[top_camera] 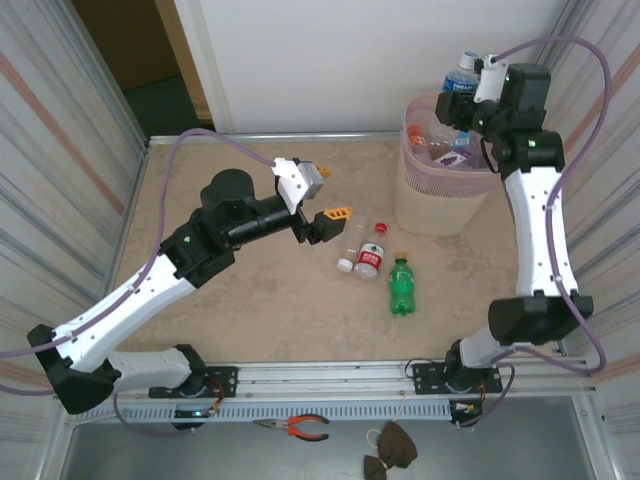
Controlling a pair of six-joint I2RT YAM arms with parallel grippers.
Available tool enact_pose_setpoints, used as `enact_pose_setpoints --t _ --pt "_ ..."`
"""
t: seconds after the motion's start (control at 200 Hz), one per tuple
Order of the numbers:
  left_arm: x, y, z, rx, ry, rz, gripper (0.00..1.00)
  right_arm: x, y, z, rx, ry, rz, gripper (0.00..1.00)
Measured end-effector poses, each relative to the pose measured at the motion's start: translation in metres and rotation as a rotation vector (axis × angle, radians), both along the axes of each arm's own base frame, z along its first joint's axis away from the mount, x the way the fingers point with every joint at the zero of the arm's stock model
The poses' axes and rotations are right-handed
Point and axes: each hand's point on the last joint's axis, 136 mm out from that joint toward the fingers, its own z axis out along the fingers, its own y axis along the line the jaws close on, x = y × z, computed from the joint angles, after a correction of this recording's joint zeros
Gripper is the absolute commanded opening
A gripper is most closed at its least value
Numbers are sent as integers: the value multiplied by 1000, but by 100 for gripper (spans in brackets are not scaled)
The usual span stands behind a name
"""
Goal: Put the plastic bottles in the bin
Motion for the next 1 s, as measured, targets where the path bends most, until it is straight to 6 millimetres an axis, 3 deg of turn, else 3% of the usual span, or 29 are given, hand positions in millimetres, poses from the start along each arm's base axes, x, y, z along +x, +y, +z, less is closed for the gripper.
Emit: enact_pose_setpoints --t 0.195,0.476,1.002 --pt "2 -1 -7 8 44 9 82 17 -29 -38 -31 187 -101 40" --pt "9 -1 -13 10 75 24 82 19 -64 -103 -83 457 -206 43" --pt "17 0 -19 17 92 38 82 8 -94 -206 -208 827 -275 54"
